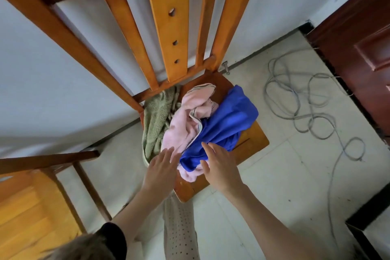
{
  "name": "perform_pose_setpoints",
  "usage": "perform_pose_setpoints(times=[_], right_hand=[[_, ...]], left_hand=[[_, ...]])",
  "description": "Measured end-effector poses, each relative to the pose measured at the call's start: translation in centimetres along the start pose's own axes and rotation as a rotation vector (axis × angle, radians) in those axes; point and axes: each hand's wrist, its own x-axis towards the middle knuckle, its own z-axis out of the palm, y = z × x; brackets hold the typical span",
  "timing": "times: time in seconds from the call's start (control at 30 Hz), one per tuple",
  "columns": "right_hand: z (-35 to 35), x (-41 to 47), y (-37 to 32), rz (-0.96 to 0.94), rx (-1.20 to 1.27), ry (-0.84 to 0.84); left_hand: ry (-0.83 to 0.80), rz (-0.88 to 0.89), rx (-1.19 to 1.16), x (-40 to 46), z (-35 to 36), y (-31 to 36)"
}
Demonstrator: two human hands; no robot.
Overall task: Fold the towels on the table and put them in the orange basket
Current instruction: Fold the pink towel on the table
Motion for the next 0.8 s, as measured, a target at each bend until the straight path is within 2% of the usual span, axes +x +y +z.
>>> perform_pose_setpoints(times=[0.07,0.17,0.3,0.5,0.67,0.8], right_hand=[[1.5,0.7,0.5,-0.014,0.012,-0.021],[2.9,1.4,1.0,-0.033,0.025,-0.034],[3.2,1.7,1.2,-0.044,0.027,-0.042],[1.0,1.6,-0.1,-0.086,0.020,-0.009],[-2.9,2.2,-1.9,-0.139,0.031,0.116],[-7.5,2.3,-3.7,-0.261,0.116,0.387]], left_hand=[[-0.003,-0.037,0.021,0.8,1.5,0.1],[0.086,-0.094,-0.006,1.7,2.4,0.2],[0.314,-0.060,-0.025,2.1,1.7,-0.3],[0.452,-0.067,-0.296,-0.4,-1.8,0.2],[0.566,0.012,-0.398,-2.5,-7.8,1.3],[0.653,0.052,-0.439,-3.5,-13.0,1.6]])
